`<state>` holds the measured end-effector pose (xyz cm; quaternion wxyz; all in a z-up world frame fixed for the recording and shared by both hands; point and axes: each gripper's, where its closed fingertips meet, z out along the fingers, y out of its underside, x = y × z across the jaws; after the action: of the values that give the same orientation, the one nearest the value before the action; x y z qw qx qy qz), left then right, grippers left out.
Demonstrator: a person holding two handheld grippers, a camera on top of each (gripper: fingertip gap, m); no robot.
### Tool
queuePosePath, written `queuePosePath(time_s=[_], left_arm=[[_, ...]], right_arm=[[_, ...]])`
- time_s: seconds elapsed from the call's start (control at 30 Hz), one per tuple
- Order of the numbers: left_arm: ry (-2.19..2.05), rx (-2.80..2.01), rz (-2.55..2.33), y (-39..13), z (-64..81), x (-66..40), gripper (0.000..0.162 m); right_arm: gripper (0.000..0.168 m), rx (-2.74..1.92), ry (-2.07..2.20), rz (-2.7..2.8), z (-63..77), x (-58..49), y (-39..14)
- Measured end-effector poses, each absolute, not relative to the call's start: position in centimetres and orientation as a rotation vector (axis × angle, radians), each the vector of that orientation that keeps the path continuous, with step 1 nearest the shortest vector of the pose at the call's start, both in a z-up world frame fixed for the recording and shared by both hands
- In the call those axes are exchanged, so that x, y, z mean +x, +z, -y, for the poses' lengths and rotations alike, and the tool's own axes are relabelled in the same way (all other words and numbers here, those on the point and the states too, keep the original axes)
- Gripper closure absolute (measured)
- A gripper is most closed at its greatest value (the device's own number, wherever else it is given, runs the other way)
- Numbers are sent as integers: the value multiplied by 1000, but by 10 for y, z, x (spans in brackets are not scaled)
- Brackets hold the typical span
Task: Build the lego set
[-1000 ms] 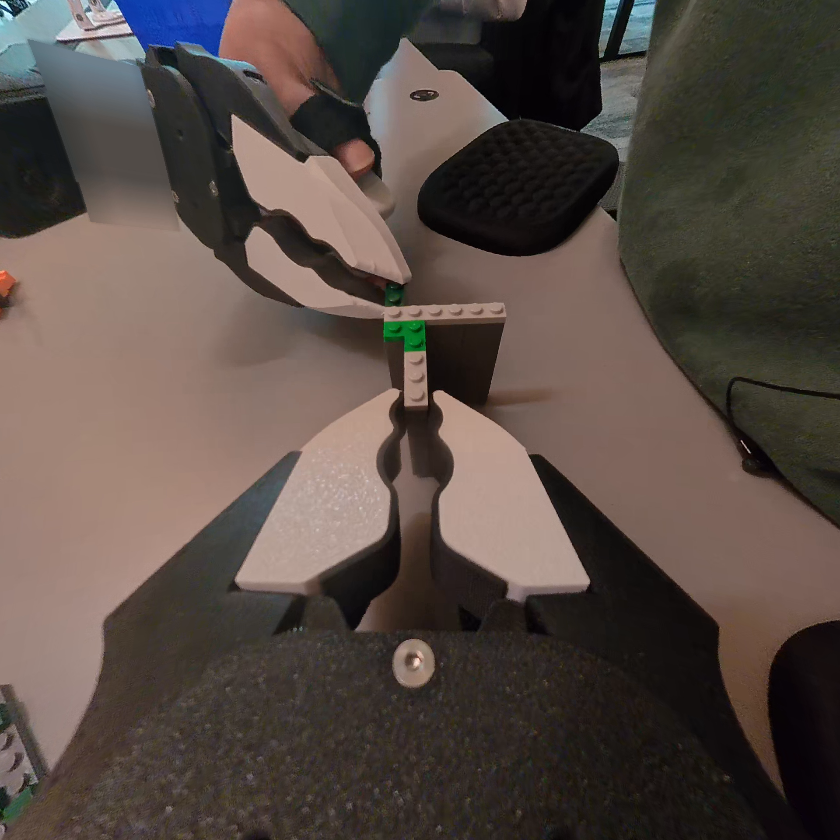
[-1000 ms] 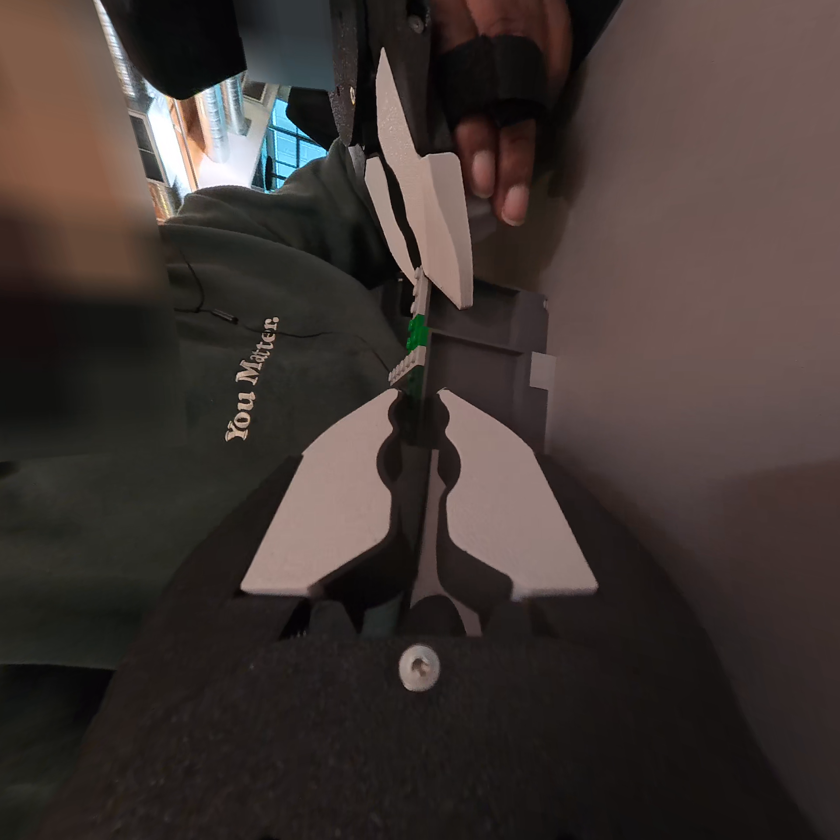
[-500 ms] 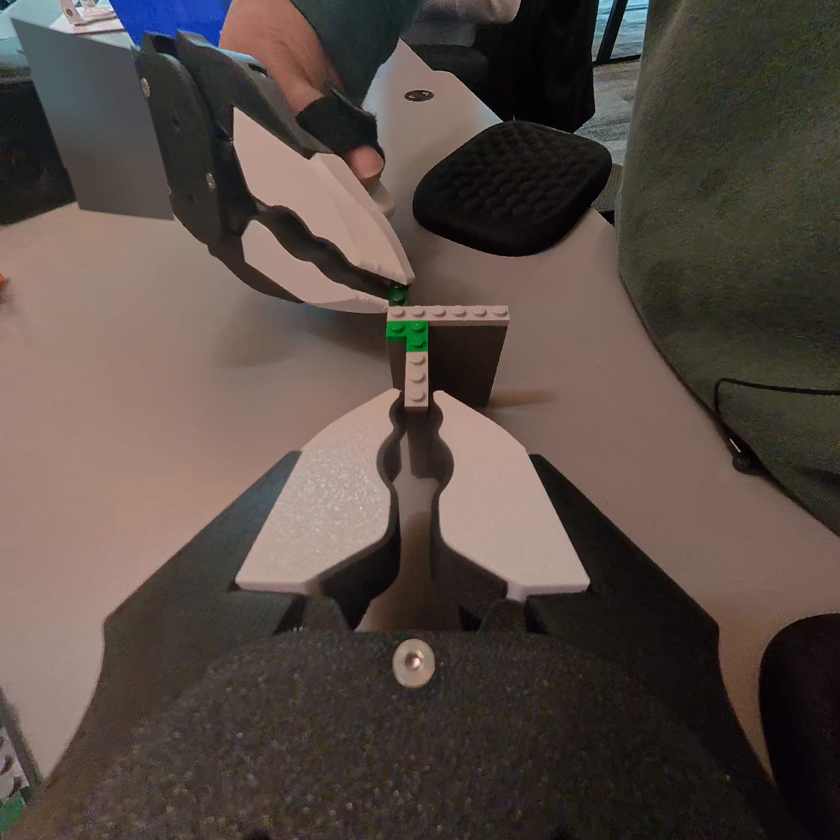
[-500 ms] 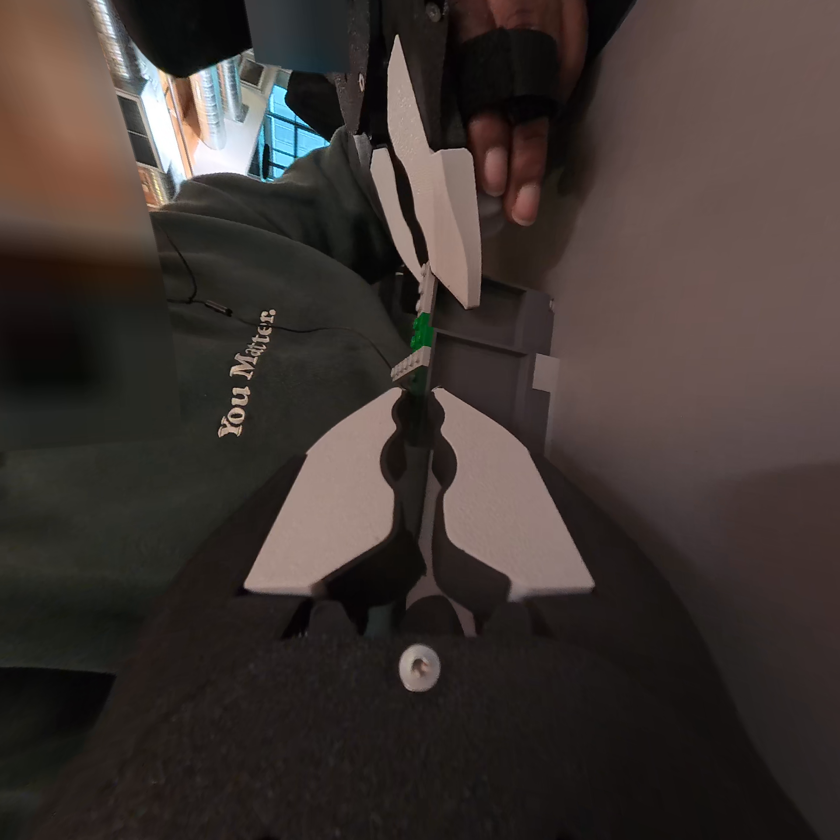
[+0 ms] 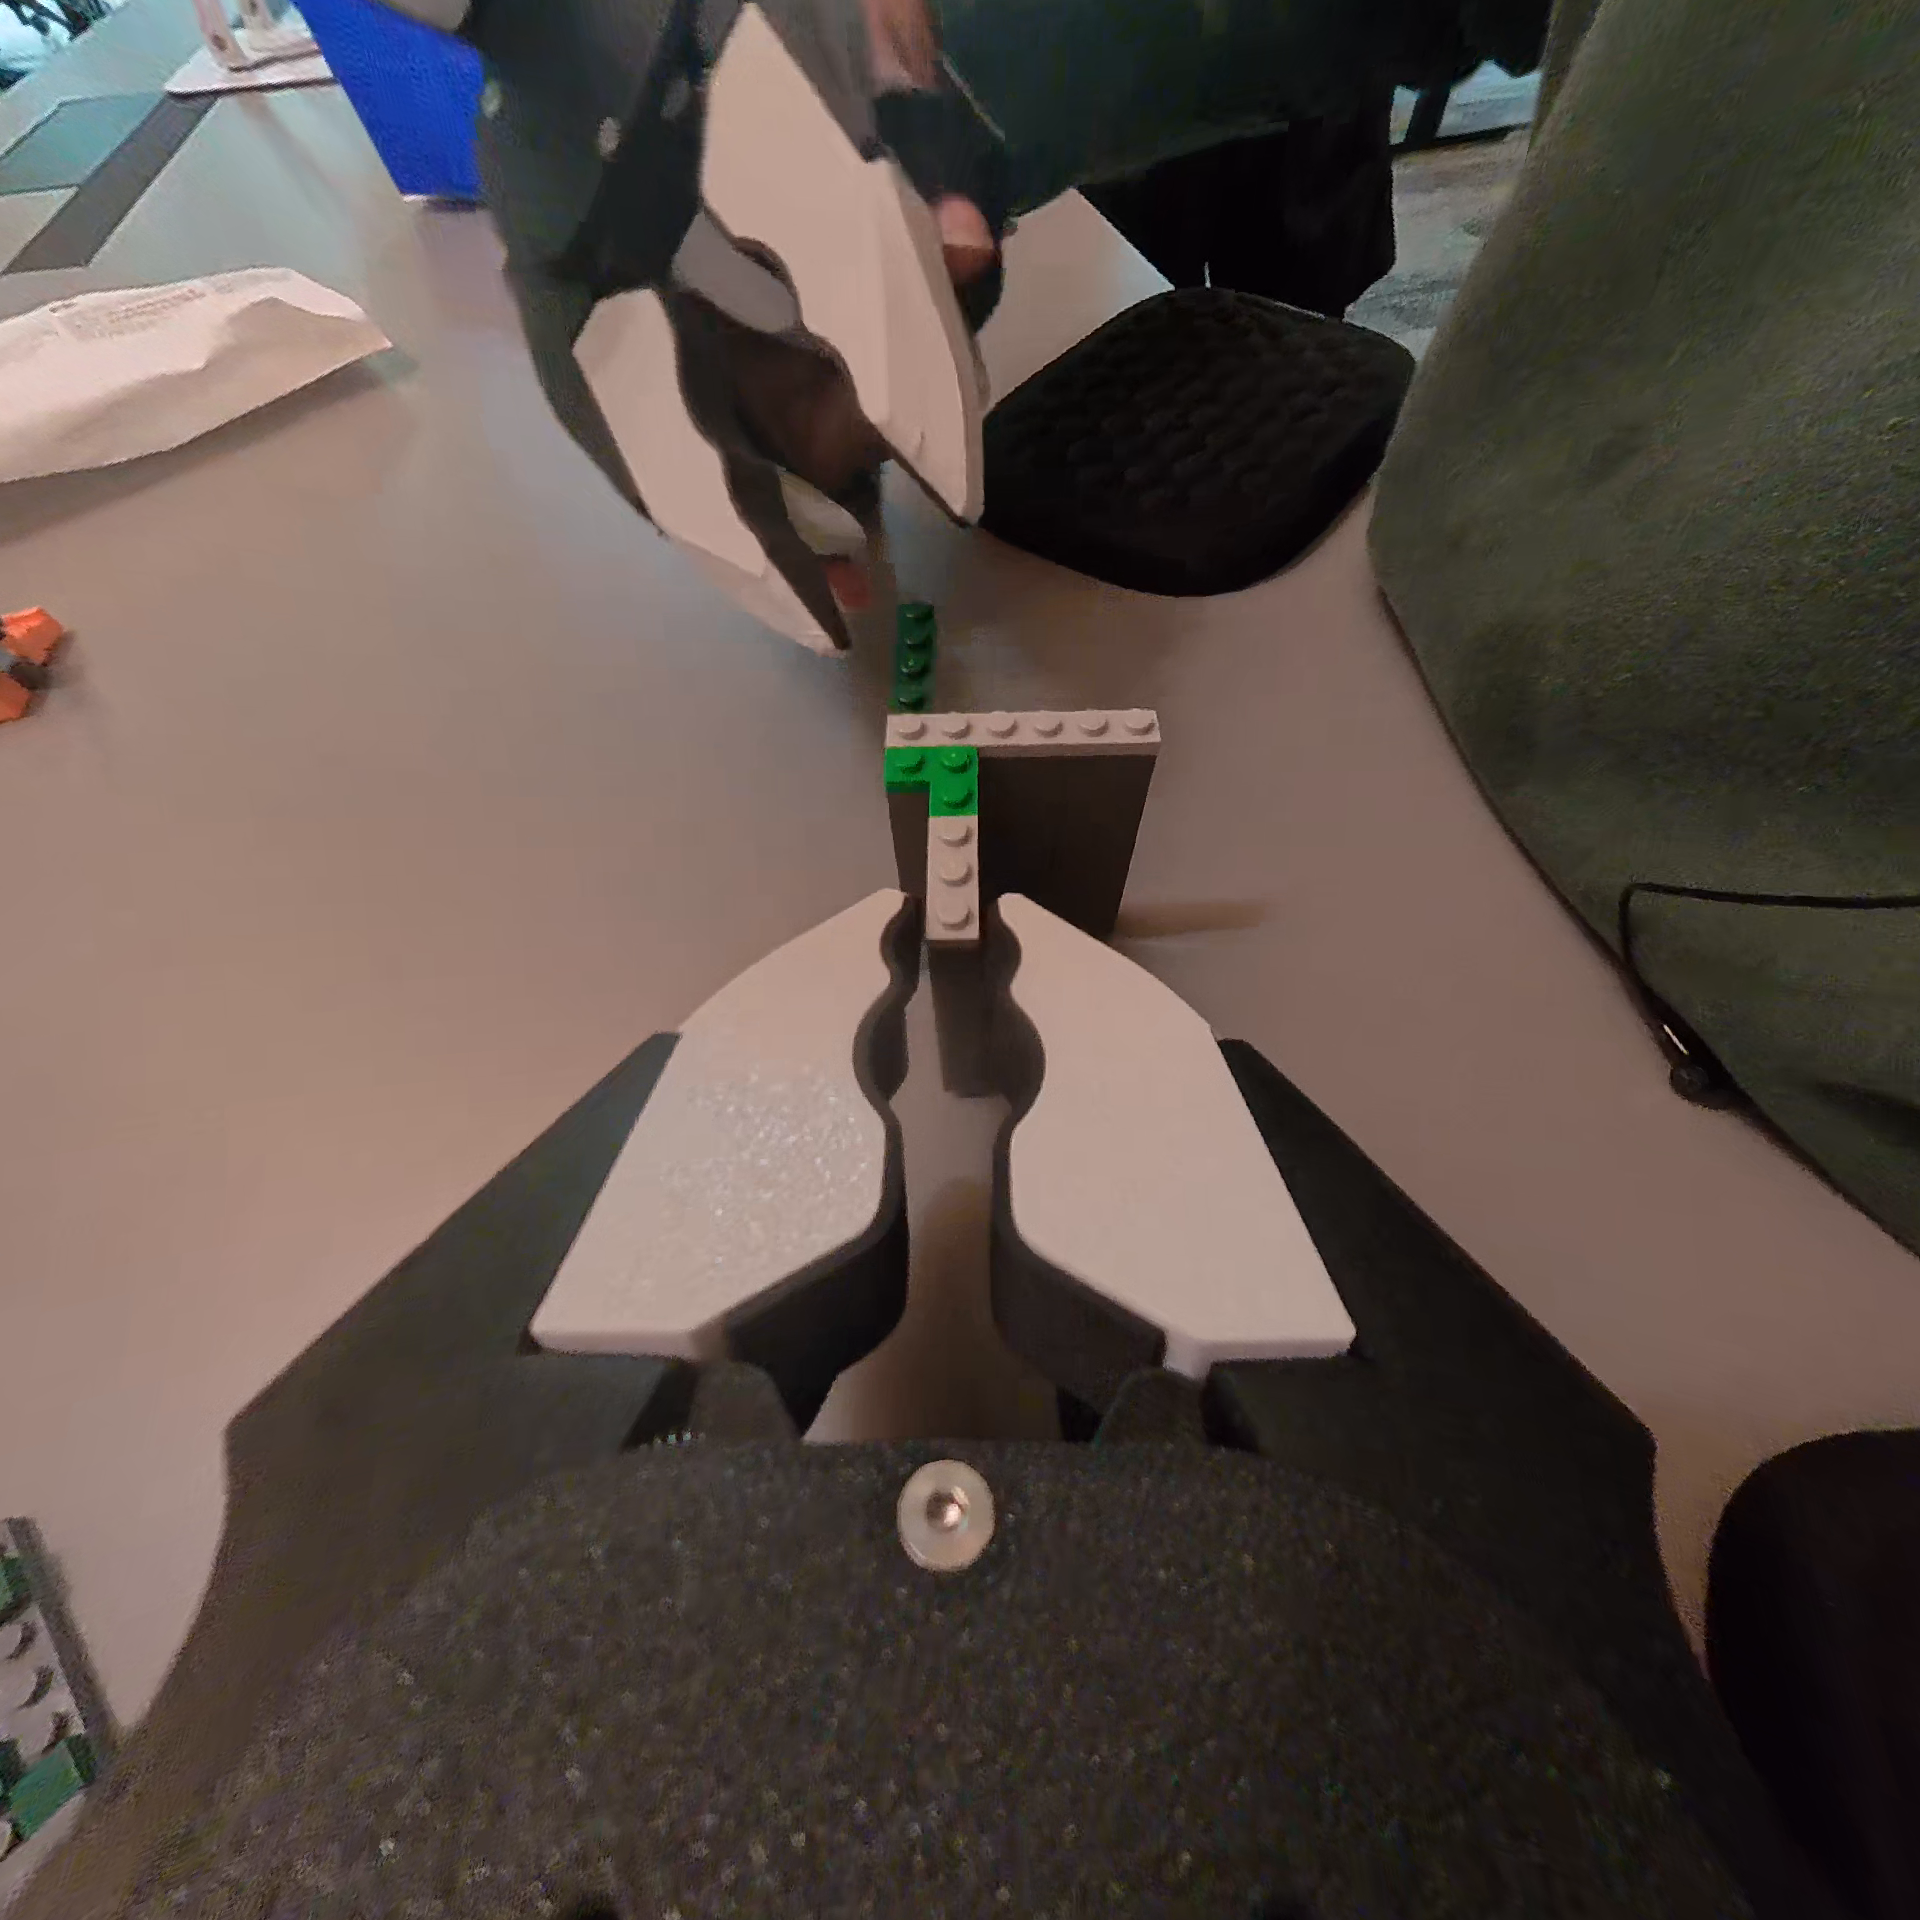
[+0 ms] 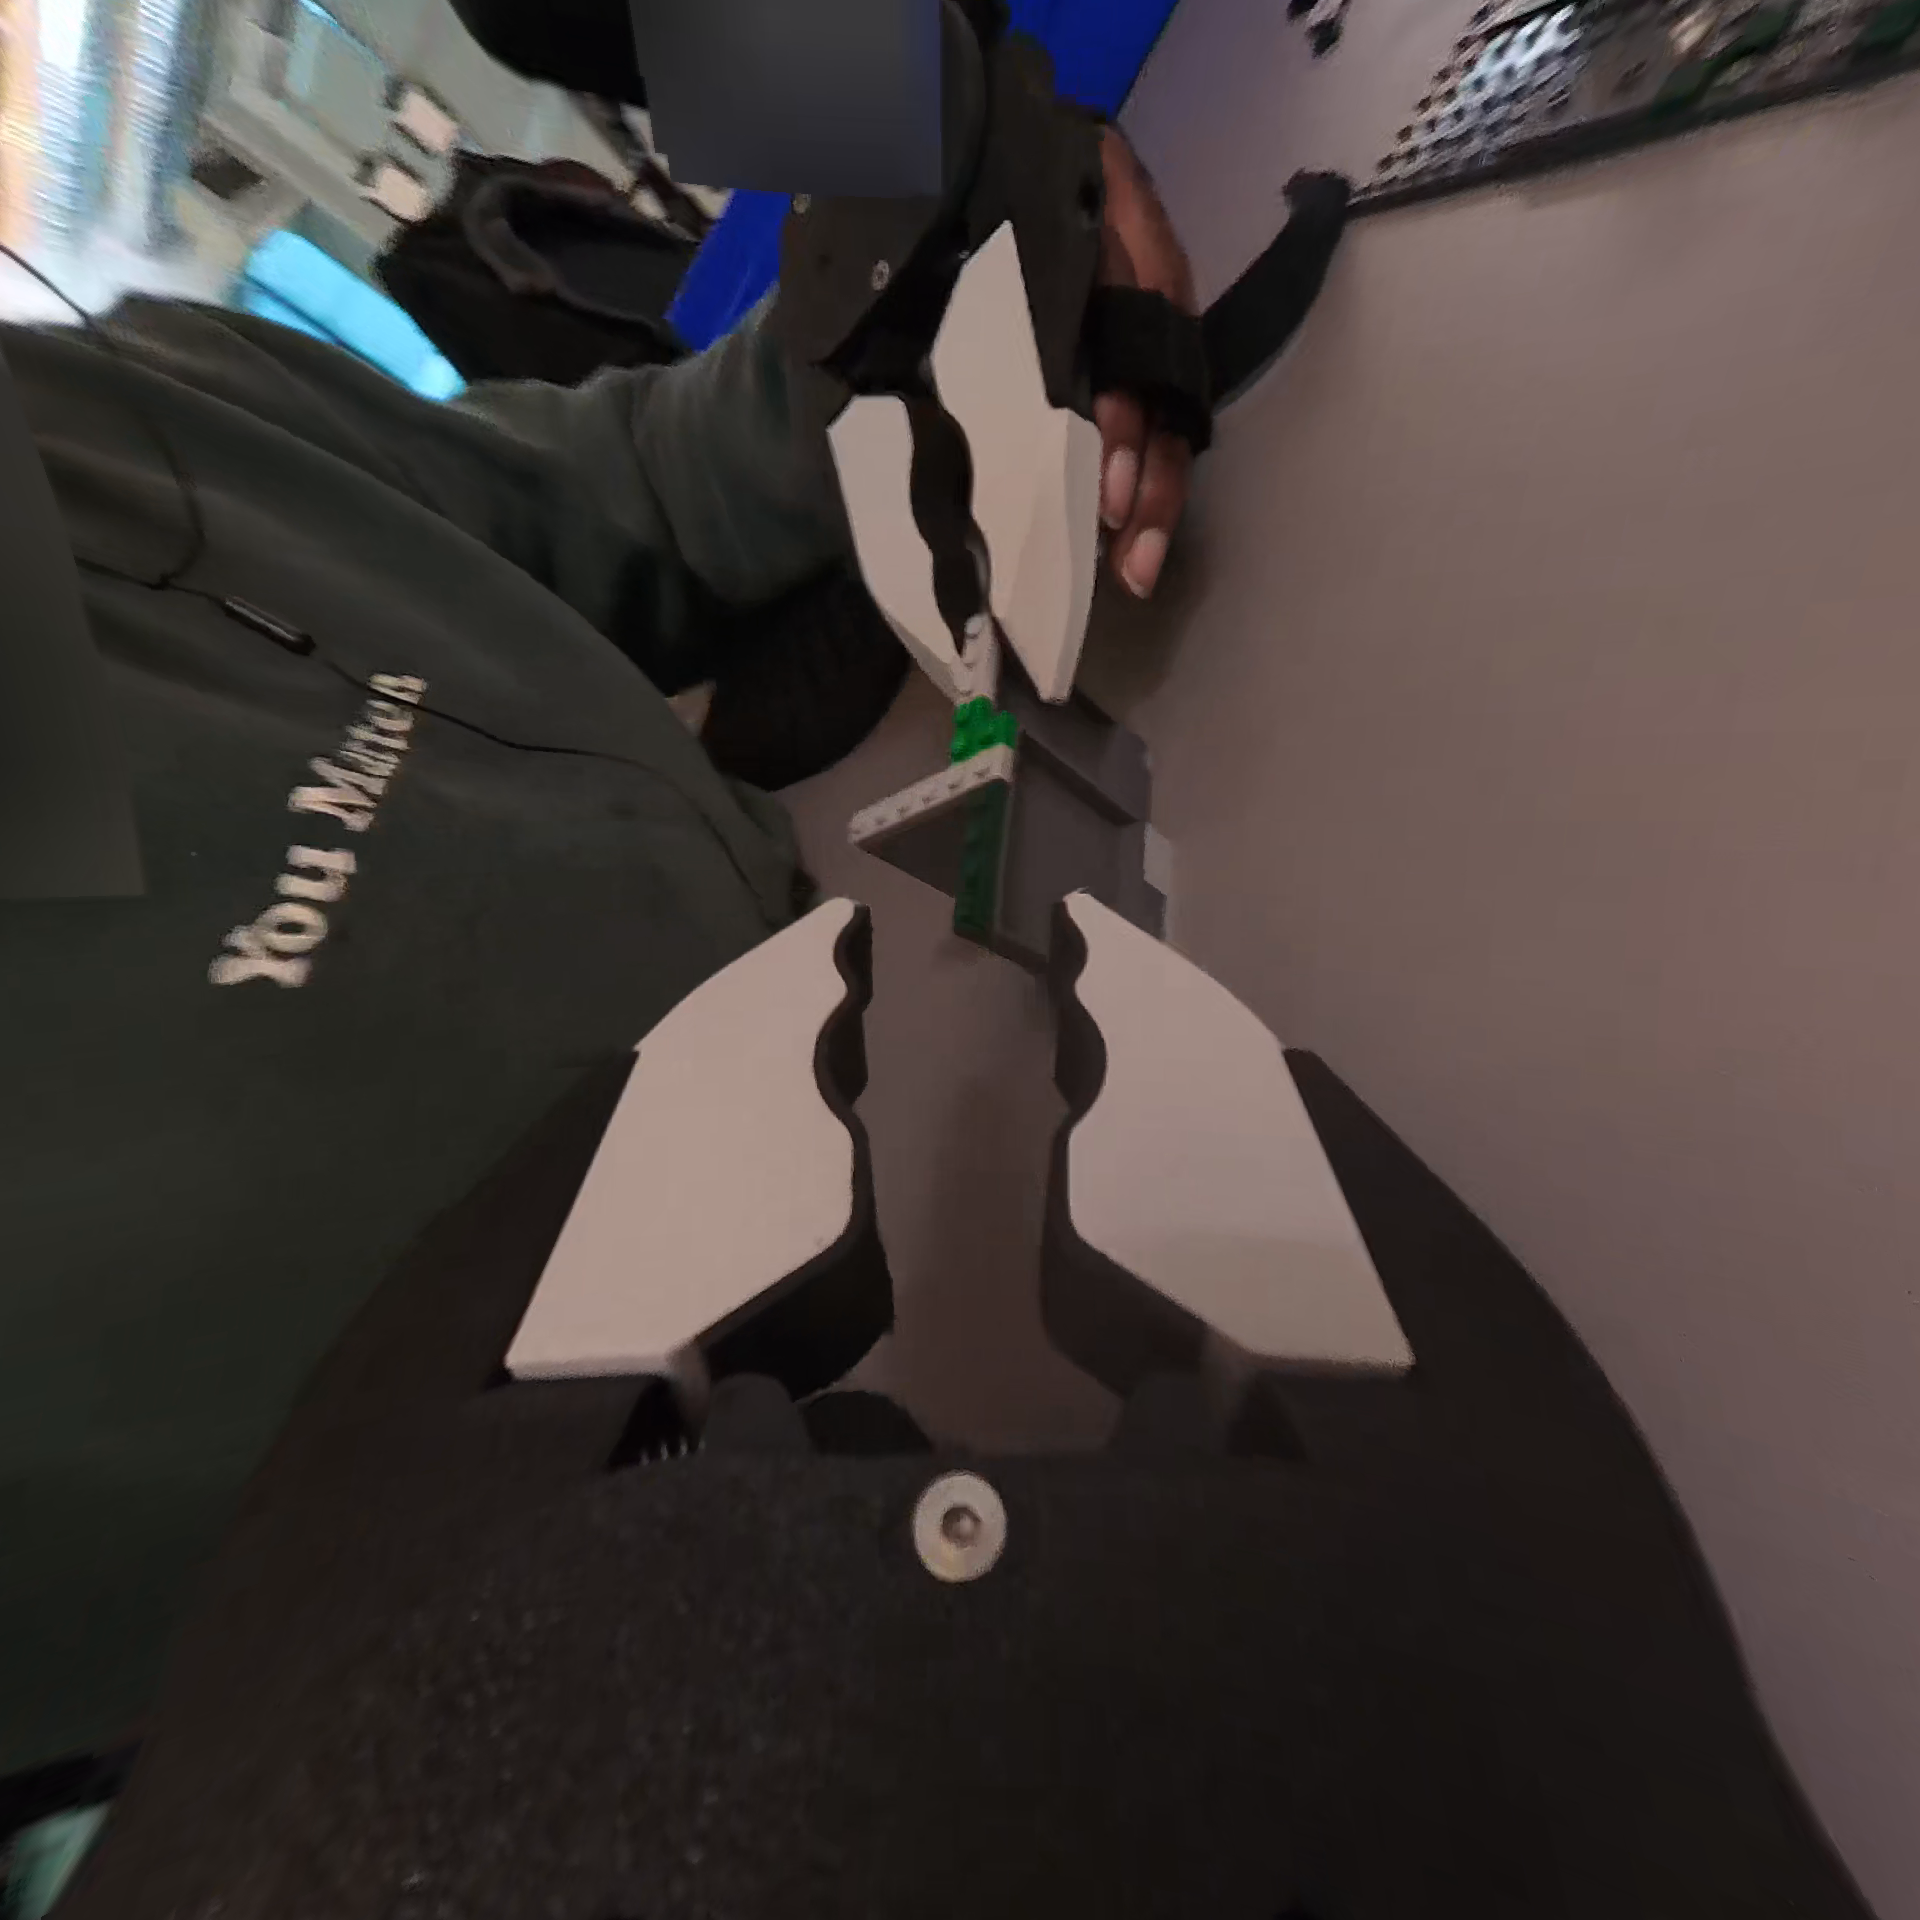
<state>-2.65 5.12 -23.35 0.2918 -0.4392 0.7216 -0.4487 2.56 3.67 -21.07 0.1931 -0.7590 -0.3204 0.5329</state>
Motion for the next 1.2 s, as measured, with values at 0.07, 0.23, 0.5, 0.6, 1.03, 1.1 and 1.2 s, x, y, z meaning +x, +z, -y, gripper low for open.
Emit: queuePosePath(time_s=[0.07, 0.23, 0.5, 0.6, 1.03, 1.1, 1.2], left_arm=[[-1177, -1188, -1919, -234, -51, -26, 154], [-1211, -1293, -1858, -234, -53, -22, 154], [-1593, -1697, -1595, -222, -64, -12, 154], [-1756, -1784, -1463, -216, -68, -8, 154], [-2167, -1770, -1340, -179, -53, -14, 154], [-2205, -1747, -1360, -174, -48, -16, 154], [-2230, -1722, -1384, -170, -41, -18, 154]], right_arm=[[135, -2090, 1344, 917, -35, 28, -213], [137, -1985, 1042, 965, -35, 31, -217], [138, -1916, 797, 1002, -54, 38, -221], [135, -1867, 725, 1035, -61, 40, -219], [80, -1364, 316, 1482, -40, 25, -195], [78, -1291, 255, 1516, -36, 18, -191], [80, -1231, 239, 1530, -31, 11, -184]])
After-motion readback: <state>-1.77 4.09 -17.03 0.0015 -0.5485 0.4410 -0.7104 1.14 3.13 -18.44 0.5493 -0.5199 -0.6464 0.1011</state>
